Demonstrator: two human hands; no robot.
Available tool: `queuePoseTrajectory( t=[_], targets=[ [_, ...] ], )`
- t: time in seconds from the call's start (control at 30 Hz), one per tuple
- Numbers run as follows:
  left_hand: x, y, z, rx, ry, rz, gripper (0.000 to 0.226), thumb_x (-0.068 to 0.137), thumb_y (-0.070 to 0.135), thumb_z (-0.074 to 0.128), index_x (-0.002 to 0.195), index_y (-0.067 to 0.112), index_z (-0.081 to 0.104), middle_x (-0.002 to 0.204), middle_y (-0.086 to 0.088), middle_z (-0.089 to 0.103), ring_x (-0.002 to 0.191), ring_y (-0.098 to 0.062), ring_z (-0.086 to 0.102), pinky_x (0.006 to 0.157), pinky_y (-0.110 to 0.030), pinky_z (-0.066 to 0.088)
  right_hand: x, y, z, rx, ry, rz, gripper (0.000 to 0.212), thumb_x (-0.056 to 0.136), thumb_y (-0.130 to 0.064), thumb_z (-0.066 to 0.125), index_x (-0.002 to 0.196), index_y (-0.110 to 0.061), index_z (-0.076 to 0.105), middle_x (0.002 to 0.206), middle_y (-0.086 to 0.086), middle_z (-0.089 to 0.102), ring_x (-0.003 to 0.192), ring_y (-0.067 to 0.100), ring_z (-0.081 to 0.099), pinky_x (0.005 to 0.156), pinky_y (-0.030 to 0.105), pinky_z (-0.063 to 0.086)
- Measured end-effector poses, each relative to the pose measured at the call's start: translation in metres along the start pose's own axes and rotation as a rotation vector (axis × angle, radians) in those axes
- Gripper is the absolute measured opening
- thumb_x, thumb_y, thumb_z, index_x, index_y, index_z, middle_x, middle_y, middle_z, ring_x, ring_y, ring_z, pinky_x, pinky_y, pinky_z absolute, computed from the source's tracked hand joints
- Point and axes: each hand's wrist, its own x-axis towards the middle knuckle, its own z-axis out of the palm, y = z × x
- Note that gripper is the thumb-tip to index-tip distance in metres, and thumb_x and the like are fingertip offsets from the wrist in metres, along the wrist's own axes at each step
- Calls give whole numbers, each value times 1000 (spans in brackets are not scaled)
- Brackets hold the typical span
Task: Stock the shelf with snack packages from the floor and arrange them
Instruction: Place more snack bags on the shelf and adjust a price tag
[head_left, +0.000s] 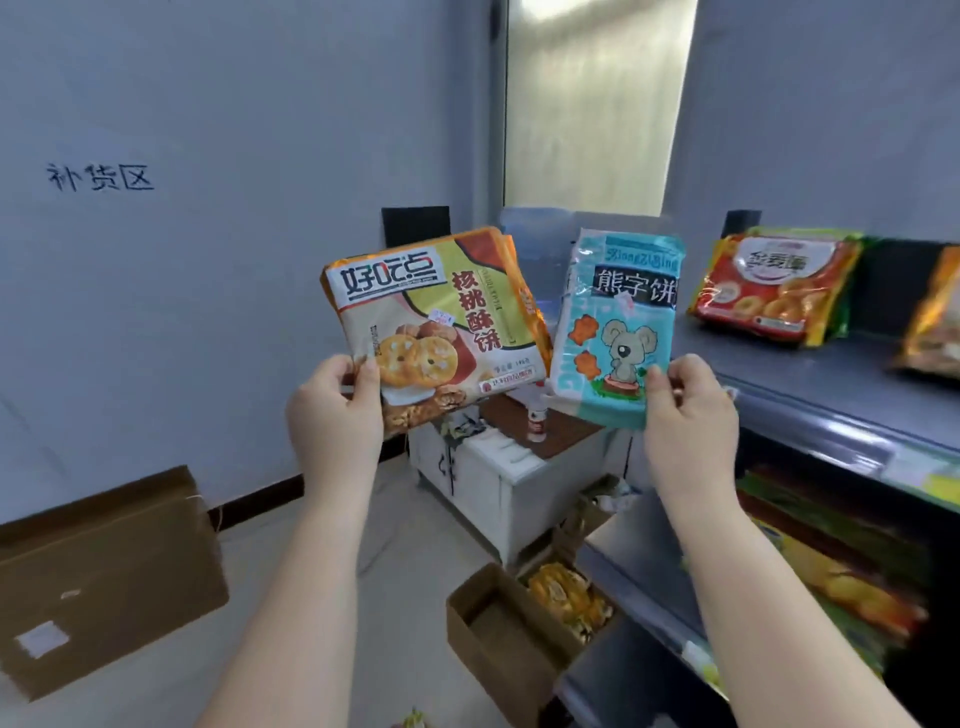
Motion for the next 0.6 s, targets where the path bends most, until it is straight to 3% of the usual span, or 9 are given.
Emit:
queuePoseTrajectory(
  t=[0.1,0.2,0.33,0.4,0.47,0.6],
  targets=[
    [-7,37,31,-113,-45,10,20,91,20,52,75,9,59,71,-9,61,67,-24,53,49,-28,32,21,8,-44,-26,79,-6,20,96,-23,42,85,-7,48,93,2,59,79,15,57,52,22,41],
    [-15,73,62,-196,-98,31,22,91,19,52,71,9,56,65,-6,57,62,-22,51,48,-24,33,39,16,-87,-68,155,-31,20,96,-21,42,82,-8,45,90,3,55,78,17,53,44,14,35],
    [-28,115,98,-287,-158,66,25,92,17,51,69,7,54,57,6,49,54,-5,43,44,-6,33,57,33,-132,-108,213,-35,20,97,-21,42,83,-7,48,91,4,58,79,18,52,45,17,34],
    [-37,135,118,-331,-208,79,25,92,17,51,71,4,56,60,2,52,56,-5,45,46,-8,33,65,45,-155,-142,259,-18,21,96,-22,42,85,-7,51,91,5,60,81,22,53,49,25,36],
    [-46,153,140,-376,-255,85,26,92,19,51,75,2,60,66,-5,57,58,-8,50,50,-21,38,71,57,-180,-171,308,-5,20,96,-22,41,86,-8,51,92,5,60,83,23,54,50,26,36],
    [-77,196,188,-427,-354,115,24,91,20,52,82,2,64,76,-8,62,72,-21,55,54,-25,40,73,78,-237,-231,389,13,19,97,-18,42,83,-7,48,92,4,58,79,20,51,45,11,34]
  ],
)
